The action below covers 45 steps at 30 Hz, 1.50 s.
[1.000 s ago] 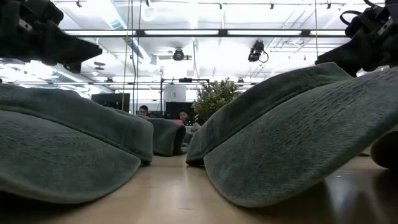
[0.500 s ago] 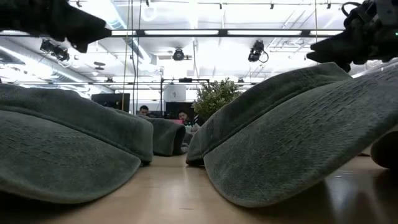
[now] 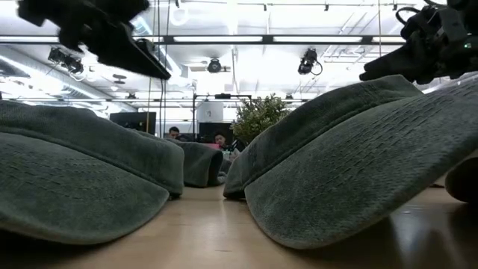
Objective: Pick & Place hat
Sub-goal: Put the top black cap into the pink bin
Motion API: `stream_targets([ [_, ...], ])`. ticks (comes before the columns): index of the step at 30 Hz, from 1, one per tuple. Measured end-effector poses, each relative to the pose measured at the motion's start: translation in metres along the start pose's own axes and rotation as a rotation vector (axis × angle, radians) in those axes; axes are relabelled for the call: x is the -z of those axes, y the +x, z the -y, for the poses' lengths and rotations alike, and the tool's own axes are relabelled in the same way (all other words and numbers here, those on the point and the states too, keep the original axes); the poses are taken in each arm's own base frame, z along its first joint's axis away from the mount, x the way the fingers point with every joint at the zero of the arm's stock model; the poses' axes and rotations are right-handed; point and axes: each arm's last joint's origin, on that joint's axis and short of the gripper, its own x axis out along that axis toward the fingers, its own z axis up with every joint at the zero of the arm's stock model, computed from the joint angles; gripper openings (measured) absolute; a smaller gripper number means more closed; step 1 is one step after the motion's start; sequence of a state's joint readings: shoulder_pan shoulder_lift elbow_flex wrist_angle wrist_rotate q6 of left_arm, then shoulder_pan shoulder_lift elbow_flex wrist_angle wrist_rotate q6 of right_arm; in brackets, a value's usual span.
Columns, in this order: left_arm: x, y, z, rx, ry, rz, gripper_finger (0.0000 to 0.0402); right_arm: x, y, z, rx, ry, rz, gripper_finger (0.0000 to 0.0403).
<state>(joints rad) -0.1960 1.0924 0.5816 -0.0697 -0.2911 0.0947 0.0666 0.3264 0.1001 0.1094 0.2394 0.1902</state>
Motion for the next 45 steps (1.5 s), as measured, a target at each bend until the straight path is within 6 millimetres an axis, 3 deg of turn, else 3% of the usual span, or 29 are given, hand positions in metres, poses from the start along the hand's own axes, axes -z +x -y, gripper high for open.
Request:
stream_targets([
  [11,-0.011,0.053,0.003,0.099,0.024,-0.34,0.0174,0.006,0.005,-0.002,-0.036,0.057,-0.066,0.0142],
  [20,0.007,0.086,0.001,0.117,0.137,-0.498,0.0234,0.006,0.005,-0.001,-0.033,0.065,-0.075,0.0133],
  [24,0.012,0.093,0.002,0.124,0.172,-0.522,0.0234,0.007,0.005,-0.001,-0.032,0.064,-0.079,0.013],
  [28,0.013,0.092,0.003,0.154,0.249,-0.53,0.0172,0.007,0.005,-0.001,-0.031,0.063,-0.081,0.013],
  [33,0.008,0.086,0.001,0.151,0.257,-0.505,0.0027,0.008,0.005,-0.001,-0.029,0.061,-0.09,0.013],
  [38,-0.025,0.067,0.003,0.14,0.229,-0.382,0.0013,0.009,0.005,-0.001,-0.023,0.082,-0.102,0.013],
  [41,-0.05,0.048,0.002,0.149,0.24,-0.316,0.0007,0.011,0.005,0.0,-0.016,0.094,-0.12,0.013],
  [45,-0.075,0.016,-0.013,0.064,0.211,-0.276,0.0008,0.013,0.005,0.0,-0.012,0.091,-0.137,0.013],
])
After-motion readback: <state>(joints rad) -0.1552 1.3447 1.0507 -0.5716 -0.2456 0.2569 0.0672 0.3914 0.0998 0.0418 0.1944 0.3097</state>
